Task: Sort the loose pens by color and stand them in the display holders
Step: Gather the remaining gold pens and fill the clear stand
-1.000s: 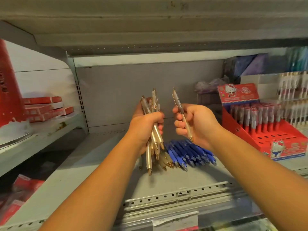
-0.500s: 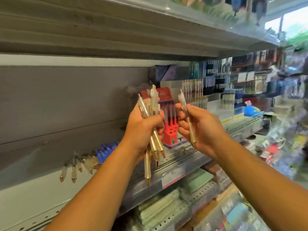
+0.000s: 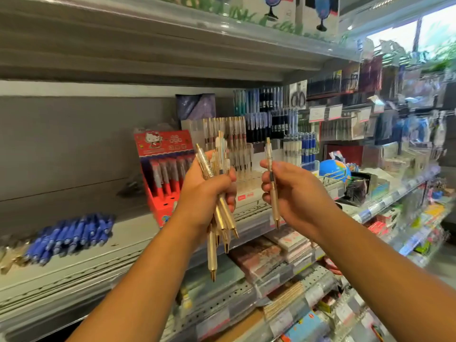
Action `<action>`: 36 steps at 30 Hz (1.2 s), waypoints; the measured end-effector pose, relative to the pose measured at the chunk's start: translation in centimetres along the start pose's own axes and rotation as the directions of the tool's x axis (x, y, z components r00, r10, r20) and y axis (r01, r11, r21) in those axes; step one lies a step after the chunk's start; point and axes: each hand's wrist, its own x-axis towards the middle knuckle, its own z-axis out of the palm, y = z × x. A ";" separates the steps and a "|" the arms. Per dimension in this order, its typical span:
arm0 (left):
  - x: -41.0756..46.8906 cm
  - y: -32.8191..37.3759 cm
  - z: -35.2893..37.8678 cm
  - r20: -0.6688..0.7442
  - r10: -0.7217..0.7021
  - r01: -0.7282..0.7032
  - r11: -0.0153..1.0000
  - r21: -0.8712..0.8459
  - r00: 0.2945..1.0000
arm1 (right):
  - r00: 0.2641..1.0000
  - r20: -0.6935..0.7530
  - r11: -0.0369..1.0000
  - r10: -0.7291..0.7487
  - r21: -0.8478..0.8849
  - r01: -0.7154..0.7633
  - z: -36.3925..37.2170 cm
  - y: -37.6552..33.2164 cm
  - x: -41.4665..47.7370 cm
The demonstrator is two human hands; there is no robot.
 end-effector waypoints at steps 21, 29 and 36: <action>14.5 -5.1 -1.3 -0.169 0.202 -0.179 0.973 0.143 0.965 | 0.912 0.185 0.774 -0.367 -0.483 0.409 -7.8 2.0 20.1; 15.2 -6.8 -1.3 -0.339 0.340 -0.242 0.923 0.300 0.877 | 0.871 0.206 0.635 -0.446 -0.613 0.470 -11.5 4.8 26.0; 15.3 -9.8 0.4 -0.518 0.387 -0.159 0.889 0.429 0.763 | 0.878 0.271 0.651 -0.394 -0.592 0.475 -12.2 7.0 27.4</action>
